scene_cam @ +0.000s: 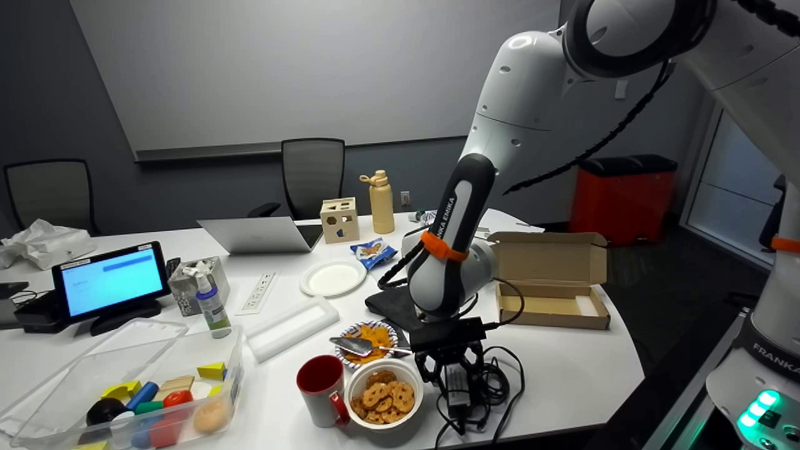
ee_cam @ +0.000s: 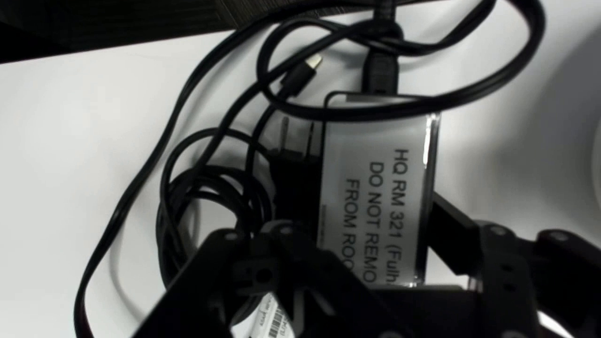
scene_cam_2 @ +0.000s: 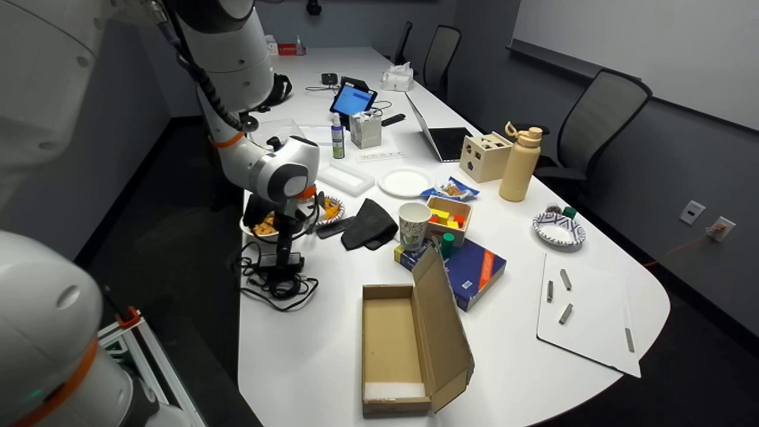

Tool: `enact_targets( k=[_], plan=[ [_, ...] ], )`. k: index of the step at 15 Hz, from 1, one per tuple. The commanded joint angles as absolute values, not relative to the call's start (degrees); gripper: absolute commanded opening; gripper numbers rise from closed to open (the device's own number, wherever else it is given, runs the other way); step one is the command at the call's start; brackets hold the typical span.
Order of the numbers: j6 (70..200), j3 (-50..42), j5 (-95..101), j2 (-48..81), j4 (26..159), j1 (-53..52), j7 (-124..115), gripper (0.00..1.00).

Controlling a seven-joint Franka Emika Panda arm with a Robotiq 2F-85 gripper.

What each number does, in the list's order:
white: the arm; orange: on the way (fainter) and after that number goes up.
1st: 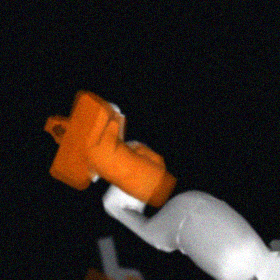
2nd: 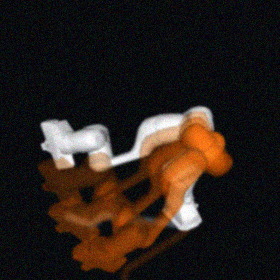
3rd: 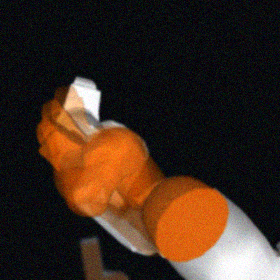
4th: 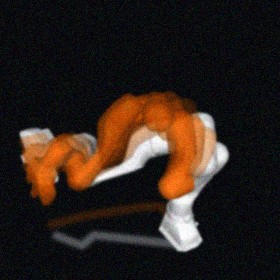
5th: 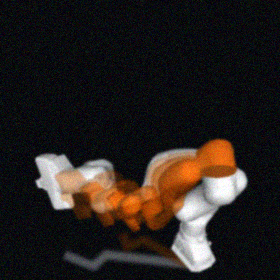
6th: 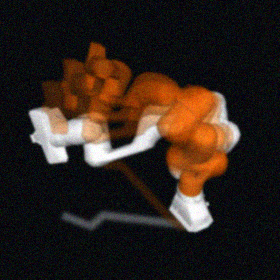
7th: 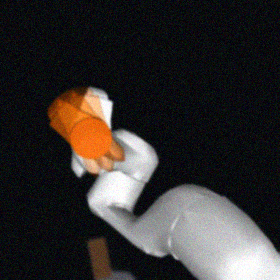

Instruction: Put the black cable in the brown box.

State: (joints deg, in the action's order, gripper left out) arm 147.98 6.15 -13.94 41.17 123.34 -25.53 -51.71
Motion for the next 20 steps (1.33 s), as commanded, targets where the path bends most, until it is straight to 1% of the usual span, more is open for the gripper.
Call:
enact_targets(
  k=[1, 2, 4, 11, 16, 20],
  plan=[
    [147.1, 4.9, -12.2, 41.2, 123.0, -26.7, -54.3, 0.31],
    [146.6, 4.9, -12.2, 40.8, 123.1, -26.6, -54.5, 0.29],
    [146.2, 5.5, -12.6, 39.5, 124.1, -26.0, -54.3, 0.28],
    [142.3, 6.1, -13.7, 32.5, 130.0, -24.4, -54.7, 0.28],
    [135.9, 5.5, -13.1, 20.5, 136.7, -23.6, -59.6, 0.28],
    [129.9, 5.7, -14.0, 9.0, 144.3, -20.7, -66.6, 0.28]
  ],
)
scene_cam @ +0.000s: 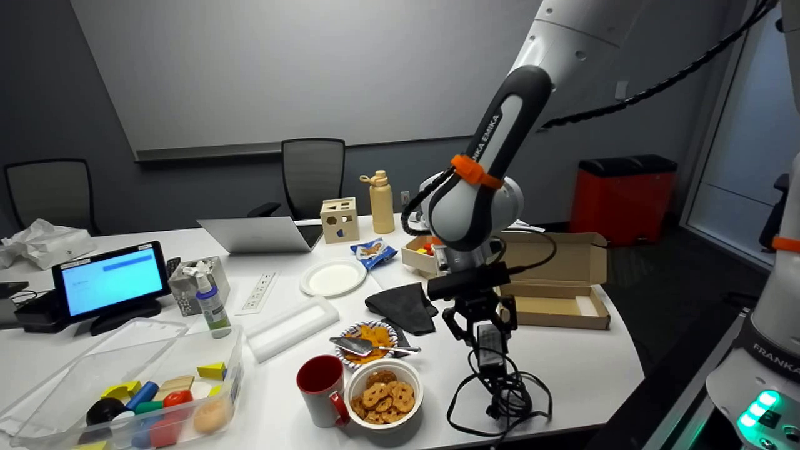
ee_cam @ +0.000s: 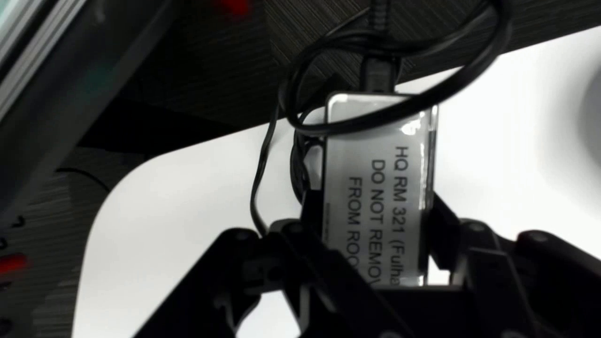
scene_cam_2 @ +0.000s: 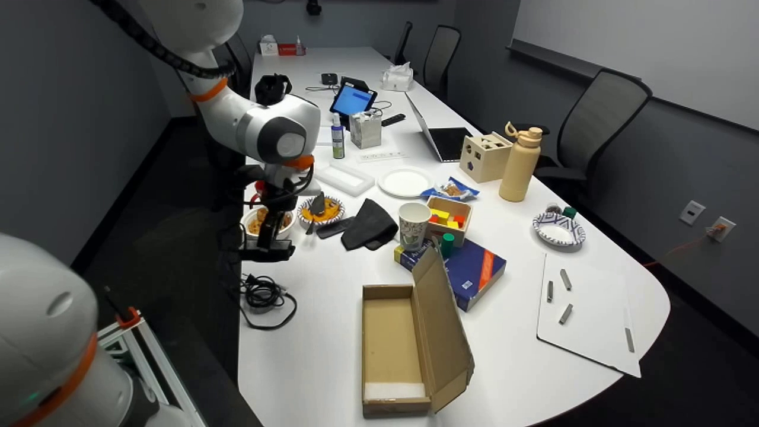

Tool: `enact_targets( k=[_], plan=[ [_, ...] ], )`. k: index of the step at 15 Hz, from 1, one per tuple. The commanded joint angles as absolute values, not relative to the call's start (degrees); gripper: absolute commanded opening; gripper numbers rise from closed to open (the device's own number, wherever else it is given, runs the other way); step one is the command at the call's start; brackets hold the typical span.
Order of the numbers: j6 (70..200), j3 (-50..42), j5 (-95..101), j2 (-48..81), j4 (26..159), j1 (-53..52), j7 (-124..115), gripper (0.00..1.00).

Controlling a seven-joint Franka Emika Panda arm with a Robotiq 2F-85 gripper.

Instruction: Put the black cable in the brown box.

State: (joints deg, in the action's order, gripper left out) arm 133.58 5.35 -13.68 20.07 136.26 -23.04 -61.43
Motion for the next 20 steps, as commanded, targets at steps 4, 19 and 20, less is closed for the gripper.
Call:
enact_targets(
  k=[4, 19, 20],
  plan=[
    [127.4, 5.9, -14.5, -2.4, 152.8, -16.7, -74.8, 0.28],
    [116.5, 5.8, -5.0, -37.7, 157.9, 5.0, -94.8, 0.28],
    [114.3, 5.6, -4.3, -39.5, 157.5, 6.4, -95.4, 0.28]
  ],
)
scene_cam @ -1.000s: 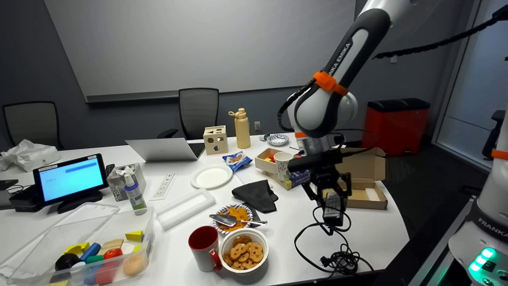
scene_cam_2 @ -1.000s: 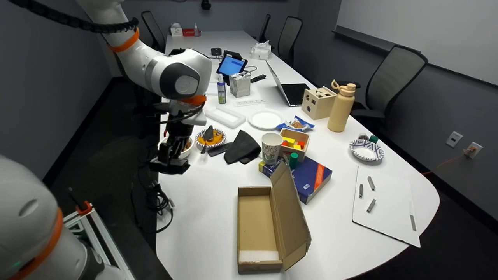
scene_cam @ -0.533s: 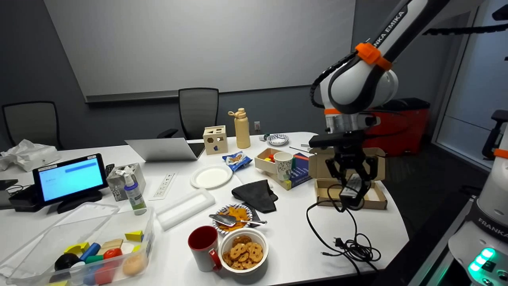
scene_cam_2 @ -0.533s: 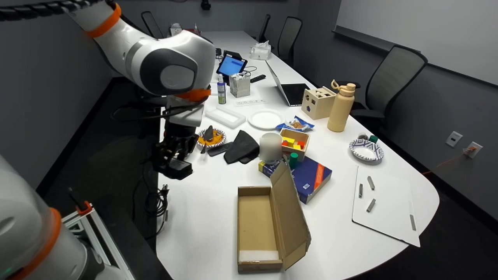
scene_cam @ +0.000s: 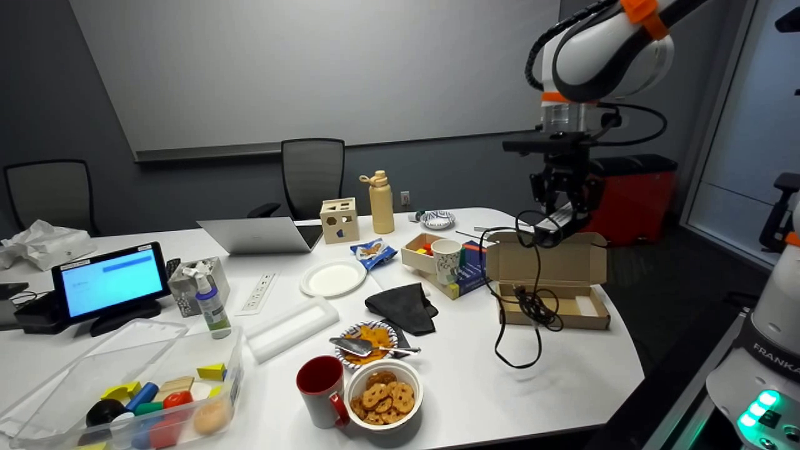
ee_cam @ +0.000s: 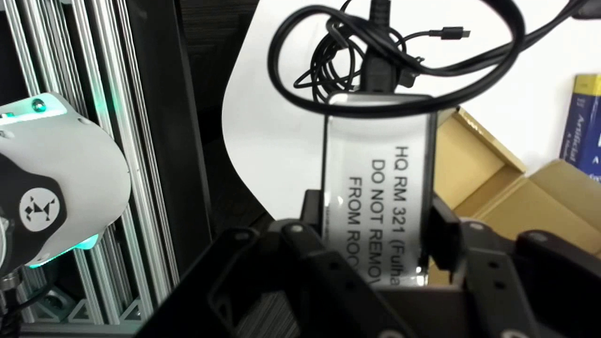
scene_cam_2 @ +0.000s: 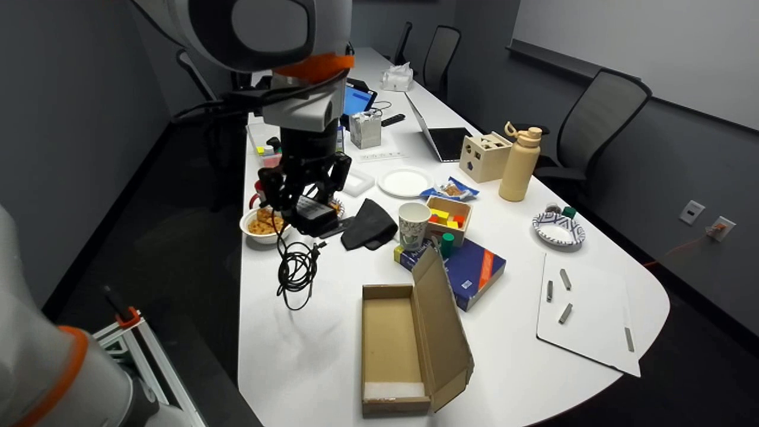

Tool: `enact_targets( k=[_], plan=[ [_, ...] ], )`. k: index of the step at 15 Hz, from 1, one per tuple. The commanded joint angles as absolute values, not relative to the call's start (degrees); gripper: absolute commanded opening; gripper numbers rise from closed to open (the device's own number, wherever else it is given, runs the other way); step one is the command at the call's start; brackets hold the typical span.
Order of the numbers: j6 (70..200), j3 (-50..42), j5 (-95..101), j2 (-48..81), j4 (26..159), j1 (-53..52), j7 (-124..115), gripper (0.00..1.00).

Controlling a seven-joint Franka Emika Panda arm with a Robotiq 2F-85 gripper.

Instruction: Put the black cable in the brown box.

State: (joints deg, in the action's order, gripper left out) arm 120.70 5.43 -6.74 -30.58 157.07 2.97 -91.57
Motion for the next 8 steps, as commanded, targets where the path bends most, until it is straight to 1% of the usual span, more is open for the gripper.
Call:
enact_targets(
  k=[1, 6, 8],
  plan=[
    [112.2, 5.5, -3.4, -42.0, 157.8, 7.8, -96.1, 0.28],
    [102.3, 3.4, 0.8, -53.7, 157.6, 14.6, -96.5, 0.28],
    [100.3, 1.8, 2.8, -57.4, 157.6, 17.4, -95.1, 0.28]
  ],
)
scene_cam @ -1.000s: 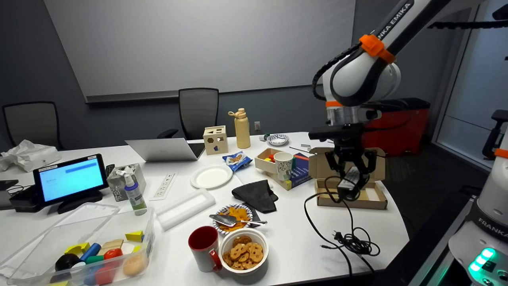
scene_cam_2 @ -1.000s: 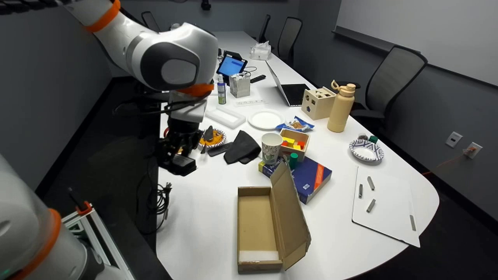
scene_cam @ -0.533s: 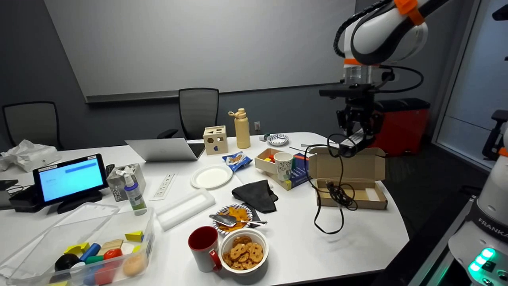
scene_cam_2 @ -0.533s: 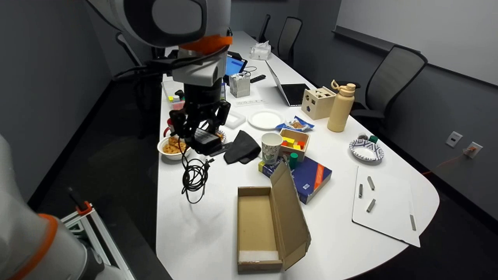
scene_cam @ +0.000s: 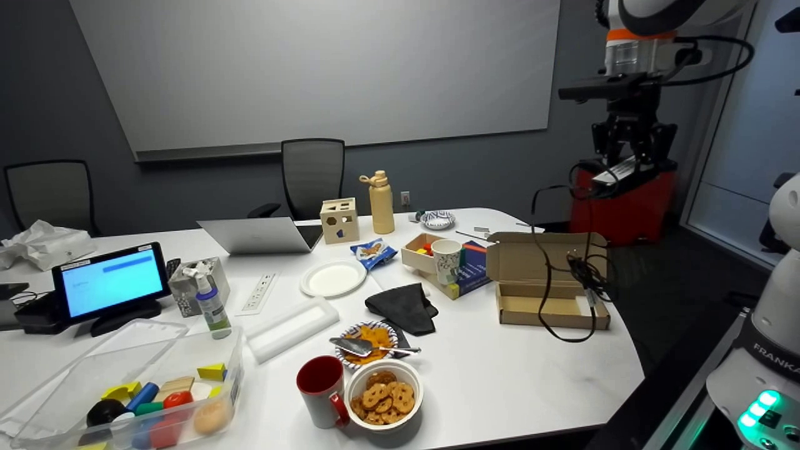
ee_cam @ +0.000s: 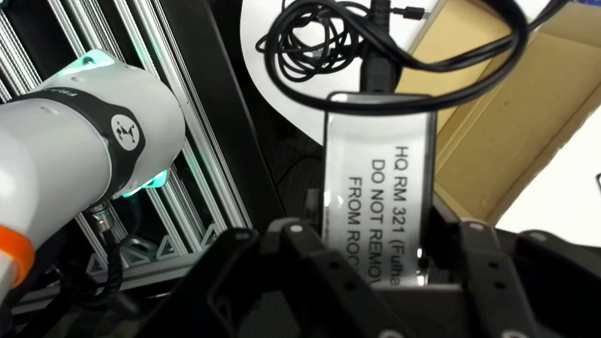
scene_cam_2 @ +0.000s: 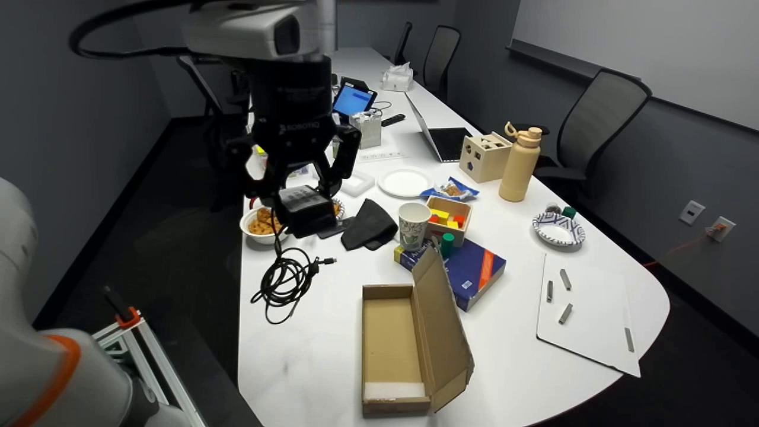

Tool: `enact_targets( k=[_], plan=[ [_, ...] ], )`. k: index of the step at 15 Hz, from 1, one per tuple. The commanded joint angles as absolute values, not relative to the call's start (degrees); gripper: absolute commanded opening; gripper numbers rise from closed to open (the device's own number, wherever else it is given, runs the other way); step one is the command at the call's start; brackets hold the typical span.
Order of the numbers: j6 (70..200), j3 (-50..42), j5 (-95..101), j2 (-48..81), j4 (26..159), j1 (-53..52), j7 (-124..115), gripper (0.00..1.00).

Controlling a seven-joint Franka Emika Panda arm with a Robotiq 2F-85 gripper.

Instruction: Put the black cable in the brown box.

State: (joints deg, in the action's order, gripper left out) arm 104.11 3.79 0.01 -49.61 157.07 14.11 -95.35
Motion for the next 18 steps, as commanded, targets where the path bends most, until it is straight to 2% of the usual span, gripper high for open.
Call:
enact_targets(
  k=[1, 2, 3, 12, 13, 18],
  plan=[
    [100.7, 0.8, 3.7, -58.2, 157.4, 18.5, -94.2, 0.28],
    [102.5, -0.3, 3.9, -58.4, 157.0, 17.7, -91.2, 0.28],
    [102.2, 1.6, 2.4, -55.0, 157.0, 17.8, -93.4, 0.53],
    [102.2, 0.6, 2.7, -57.2, 157.2, 18.4, -91.1, 0.53],
    [102.8, 0.7, 2.7, -56.8, 157.2, 18.7, -91.6, 0.28],
    [106.1, 0.7, 3.0, -55.8, 157.9, 20.4, -94.0, 0.28]
  ],
)
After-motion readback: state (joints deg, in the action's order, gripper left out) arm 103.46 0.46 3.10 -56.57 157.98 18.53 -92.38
